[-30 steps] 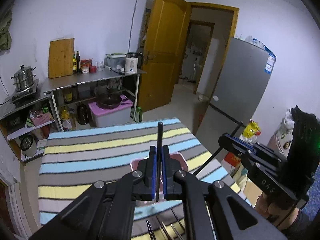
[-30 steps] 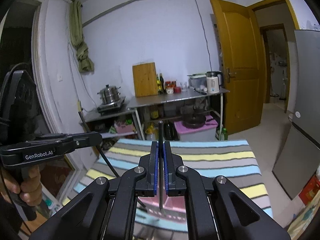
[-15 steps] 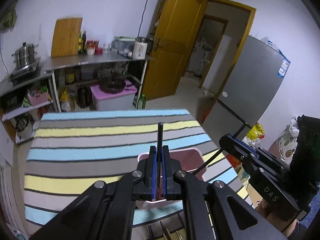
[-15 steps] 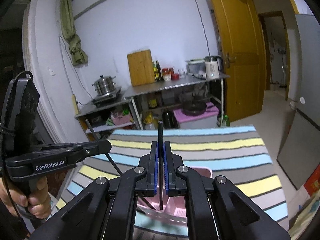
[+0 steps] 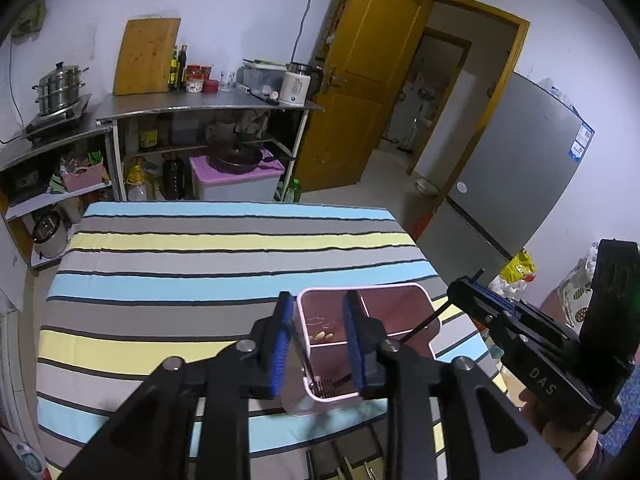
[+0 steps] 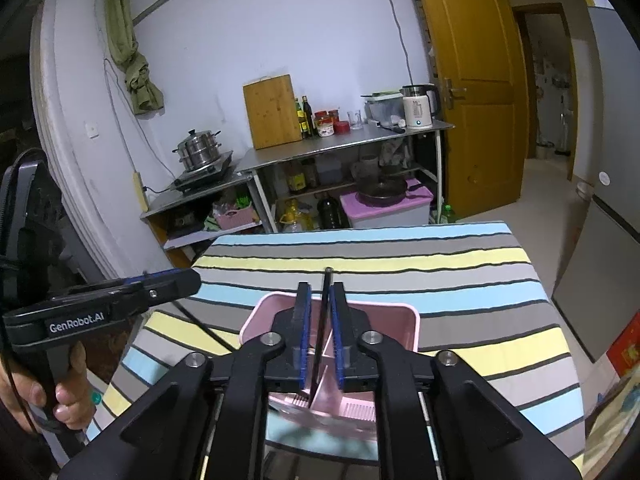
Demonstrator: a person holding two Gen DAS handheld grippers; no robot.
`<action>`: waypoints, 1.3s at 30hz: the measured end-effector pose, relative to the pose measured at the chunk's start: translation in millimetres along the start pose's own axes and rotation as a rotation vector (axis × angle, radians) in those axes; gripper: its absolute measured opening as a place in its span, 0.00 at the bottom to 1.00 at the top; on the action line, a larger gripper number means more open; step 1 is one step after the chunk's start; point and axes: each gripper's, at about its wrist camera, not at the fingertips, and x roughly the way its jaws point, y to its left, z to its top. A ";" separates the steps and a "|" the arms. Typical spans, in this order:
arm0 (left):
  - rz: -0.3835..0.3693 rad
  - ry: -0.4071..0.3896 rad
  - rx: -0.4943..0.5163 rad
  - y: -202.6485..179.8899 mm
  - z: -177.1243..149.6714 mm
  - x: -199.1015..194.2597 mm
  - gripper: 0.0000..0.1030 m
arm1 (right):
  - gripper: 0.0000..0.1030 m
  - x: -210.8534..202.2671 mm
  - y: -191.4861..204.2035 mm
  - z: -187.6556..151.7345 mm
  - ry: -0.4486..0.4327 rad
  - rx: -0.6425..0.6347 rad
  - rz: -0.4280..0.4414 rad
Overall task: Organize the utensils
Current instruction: 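Lower the chopsticks into the pink basket and open both tools, then grasp another black chopstick with the left tool while the right tool grasps one too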
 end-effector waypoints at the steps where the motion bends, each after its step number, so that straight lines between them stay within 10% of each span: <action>1: 0.005 -0.007 0.000 0.1 1.5 -2.1 0.34 | 0.16 -3.5 0.4 0.4 -0.005 -0.003 -0.006; 22: 0.069 -0.185 0.077 -11.9 -57.3 -82.8 0.40 | 0.26 -95.7 0.8 -46.8 -0.113 -0.026 -0.019; 39: 0.104 -0.075 0.119 -12.9 -169.6 -67.2 0.40 | 0.26 -105.3 -16.5 -141.2 0.025 0.012 -0.044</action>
